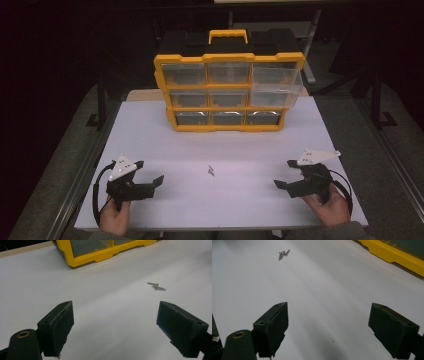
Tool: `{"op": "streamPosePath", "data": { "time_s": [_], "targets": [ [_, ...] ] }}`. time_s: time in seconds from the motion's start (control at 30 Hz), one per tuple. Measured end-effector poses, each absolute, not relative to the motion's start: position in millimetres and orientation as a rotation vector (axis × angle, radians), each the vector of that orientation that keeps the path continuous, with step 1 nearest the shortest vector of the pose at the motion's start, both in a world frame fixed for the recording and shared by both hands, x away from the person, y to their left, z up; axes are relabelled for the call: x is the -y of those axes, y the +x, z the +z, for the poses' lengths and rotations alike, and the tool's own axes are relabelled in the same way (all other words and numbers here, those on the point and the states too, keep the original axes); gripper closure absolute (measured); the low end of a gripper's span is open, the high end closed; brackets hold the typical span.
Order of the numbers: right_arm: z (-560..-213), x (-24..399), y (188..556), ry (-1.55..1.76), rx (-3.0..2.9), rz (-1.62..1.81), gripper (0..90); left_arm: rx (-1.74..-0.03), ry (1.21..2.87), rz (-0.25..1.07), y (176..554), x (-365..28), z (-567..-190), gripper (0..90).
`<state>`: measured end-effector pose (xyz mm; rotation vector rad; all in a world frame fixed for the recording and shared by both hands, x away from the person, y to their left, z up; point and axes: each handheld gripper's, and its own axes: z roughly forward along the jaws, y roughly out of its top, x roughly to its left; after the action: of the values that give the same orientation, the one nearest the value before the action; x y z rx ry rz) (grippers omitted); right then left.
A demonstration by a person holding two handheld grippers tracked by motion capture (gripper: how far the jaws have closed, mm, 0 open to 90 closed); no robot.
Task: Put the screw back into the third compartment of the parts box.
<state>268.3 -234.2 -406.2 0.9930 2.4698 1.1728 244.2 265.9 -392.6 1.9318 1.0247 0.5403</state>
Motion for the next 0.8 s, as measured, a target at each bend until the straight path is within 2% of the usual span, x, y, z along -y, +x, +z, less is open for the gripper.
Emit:
{"op": "streamPosePath", "data": {
  "time_s": [0.37, 0.8],
  "targets": [
    [-402, 231, 271, 0.991, -2.476, 1.177, 15.2, -1.024, 1.938, 0.543, 242, -267, -392, 13.8],
    [-387, 203, 277, 0.93, -2.562, 1.137, 17.1, -1.003, 1.94, 0.562, 241, -267, -388, 13.8]
  ]
}}
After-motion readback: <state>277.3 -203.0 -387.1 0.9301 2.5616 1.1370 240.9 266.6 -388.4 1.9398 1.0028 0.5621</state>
